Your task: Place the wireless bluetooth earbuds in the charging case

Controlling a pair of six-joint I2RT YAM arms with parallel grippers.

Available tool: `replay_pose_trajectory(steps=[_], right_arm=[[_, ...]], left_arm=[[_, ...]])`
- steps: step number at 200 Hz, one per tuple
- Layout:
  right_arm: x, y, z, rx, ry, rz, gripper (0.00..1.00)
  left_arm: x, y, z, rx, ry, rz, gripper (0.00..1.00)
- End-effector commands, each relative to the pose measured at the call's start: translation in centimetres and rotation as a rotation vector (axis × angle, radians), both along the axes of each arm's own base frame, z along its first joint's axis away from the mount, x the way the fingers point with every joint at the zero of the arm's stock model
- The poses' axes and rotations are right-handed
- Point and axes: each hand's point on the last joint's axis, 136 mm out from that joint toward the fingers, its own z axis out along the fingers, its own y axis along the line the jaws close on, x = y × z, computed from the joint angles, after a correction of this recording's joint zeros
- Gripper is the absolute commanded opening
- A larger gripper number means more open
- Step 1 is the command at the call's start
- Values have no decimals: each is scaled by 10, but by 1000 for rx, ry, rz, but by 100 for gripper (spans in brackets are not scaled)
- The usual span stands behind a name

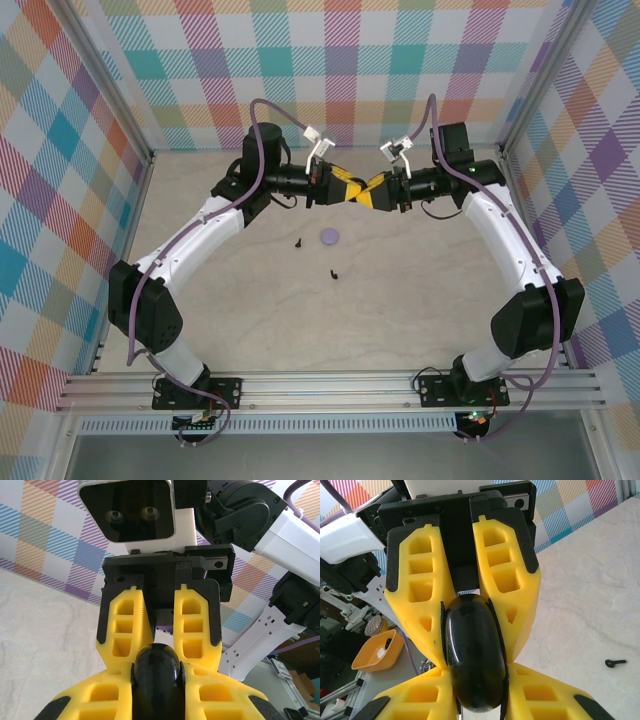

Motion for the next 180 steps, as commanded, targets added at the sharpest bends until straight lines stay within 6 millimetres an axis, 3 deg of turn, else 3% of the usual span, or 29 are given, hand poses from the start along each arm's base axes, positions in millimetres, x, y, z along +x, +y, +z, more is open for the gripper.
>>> replay_pose_trajectory(steps=[1, 124, 180], right_arm=[[0, 5, 10, 16, -42, 10, 16], [17, -2, -12, -52, -32, -96, 11], [23, -13, -15, -49, -26, -141, 10]], left_arm=[[-3, -4, 8, -5, -37, -15, 13], [6, 1, 19, -10, -36, 73, 42], [18, 7, 26, -33, -27, 134, 44]])
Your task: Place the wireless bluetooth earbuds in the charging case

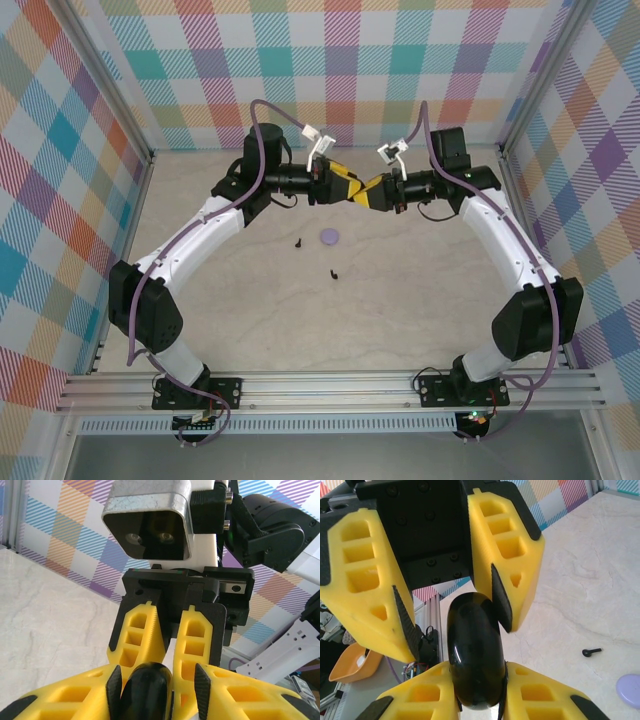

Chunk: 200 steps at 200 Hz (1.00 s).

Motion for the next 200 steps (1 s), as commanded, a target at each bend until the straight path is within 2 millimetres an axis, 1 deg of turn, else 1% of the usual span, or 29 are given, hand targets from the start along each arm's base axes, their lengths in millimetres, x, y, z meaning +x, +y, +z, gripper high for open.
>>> replay_pose_trajectory(steps=[1, 19, 47, 85, 113, 140, 153, 157, 172, 184, 200], right_arm=[[4, -10, 5, -1, -33, -46, 10], [6, -13, 7, 4, -36, -61, 10], [9, -20, 13, 15, -48, -87, 10], [11, -25, 23, 27, -66, -102, 10], [8, -26, 32, 45, -75, -84, 10], [2, -23, 40, 72, -59, -36, 10], [-2, -23, 44, 85, -53, -13, 11], [-2, -22, 45, 89, -50, -8, 11], [-5, -21, 47, 98, -47, 11, 11], [-7, -21, 50, 100, -48, 19, 11], [-8, -21, 51, 102, -46, 24, 12]], left_arm=[[-2, 5, 32, -63, -54, 15, 44], [5, 12, 38, -93, -50, 56, 44], [15, 24, 41, -142, -18, 113, 44], [21, 32, 31, -160, 44, 156, 43], [17, 30, 22, -143, 80, 134, 45], [9, 26, 24, -160, 108, 71, 46], [6, 23, 22, -151, 100, 57, 46], [5, 23, 22, -149, 98, 54, 51], [0, 22, 20, -140, 71, 53, 58], [-2, 21, 20, -125, 45, 61, 61], [-7, 20, 22, -122, 23, 49, 62]])
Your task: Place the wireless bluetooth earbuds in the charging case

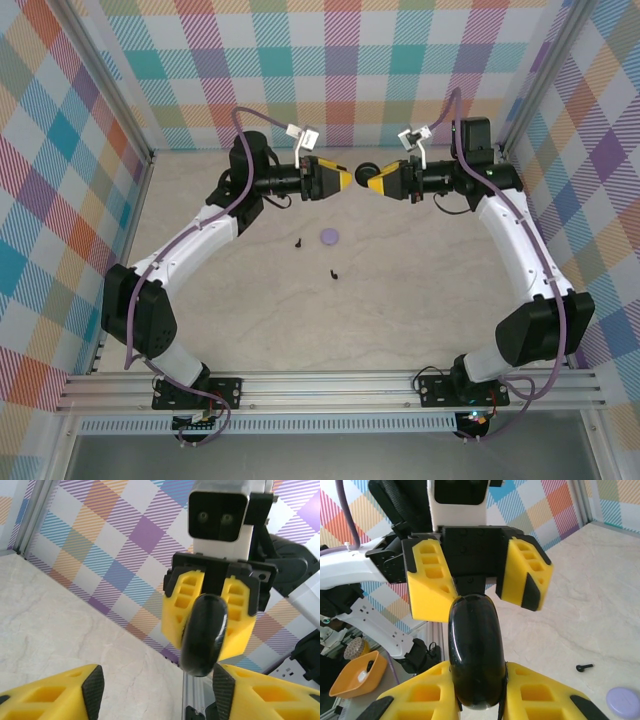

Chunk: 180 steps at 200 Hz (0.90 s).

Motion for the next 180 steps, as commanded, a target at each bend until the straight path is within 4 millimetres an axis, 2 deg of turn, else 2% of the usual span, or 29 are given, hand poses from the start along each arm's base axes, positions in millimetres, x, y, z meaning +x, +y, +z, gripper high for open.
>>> replay_pose_trajectory(steps=[1, 61, 94, 180], right_arm=[[-7, 1, 8, 31, -6, 57, 12], [-7, 8, 7, 27, 7, 77, 12], [-11, 10, 7, 27, 9, 92, 13], [-12, 12, 7, 21, 3, 95, 13]], left_arm=[[-20, 1, 17, -7, -93, -32, 62], [-36, -12, 25, -6, -147, -92, 58], [-34, -15, 27, 0, -146, -98, 51], [-37, -24, 26, 12, -139, -138, 42]])
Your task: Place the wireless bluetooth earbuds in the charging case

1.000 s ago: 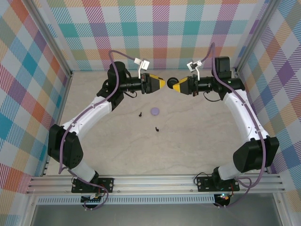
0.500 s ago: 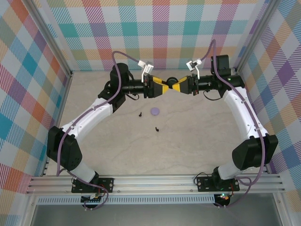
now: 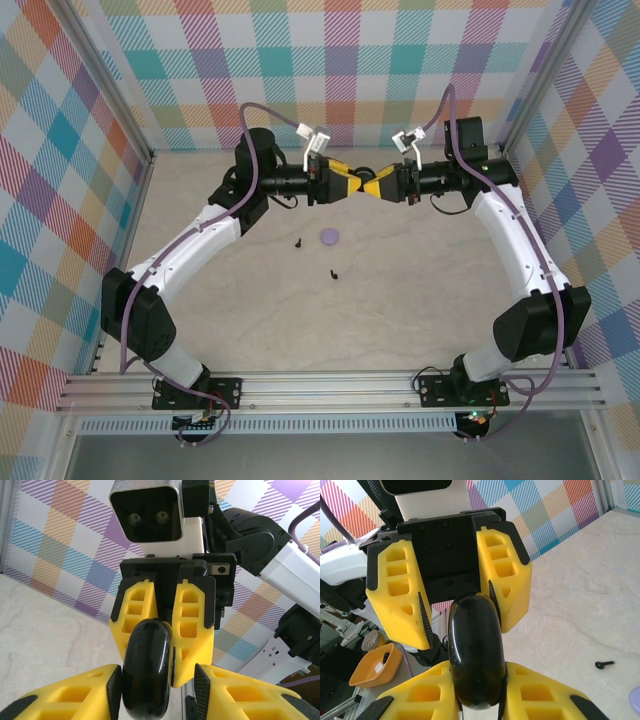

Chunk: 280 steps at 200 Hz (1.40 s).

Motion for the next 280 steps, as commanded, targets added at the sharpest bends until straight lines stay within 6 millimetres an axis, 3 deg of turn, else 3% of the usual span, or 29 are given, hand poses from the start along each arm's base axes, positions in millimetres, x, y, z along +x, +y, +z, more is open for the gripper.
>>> replay_pose_trajectory(steps=[1, 143, 203, 214, 235, 254, 280], right_arm=[[-3, 3, 10, 26, -38, 39, 13], [-3, 6, 11, 27, -34, 46, 13], [0, 6, 10, 16, -35, 31, 13], [1, 6, 9, 7, -36, 21, 16], [2, 4, 5, -23, -48, -12, 31], [7, -1, -2, -78, -72, -76, 47], [12, -9, -8, -135, -95, -149, 54]], left_arm=[[-8, -6, 7, -1, -26, -43, 42], [-9, -11, 5, 6, -22, -61, 30], [-7, -15, 1, 16, -6, -65, 12], [-4, -15, 0, 25, -2, -42, 12], [3, -12, -5, 56, -20, 11, 11], [7, -8, -9, 84, -77, 62, 4], [11, 1, -14, 119, -175, 130, 3]])
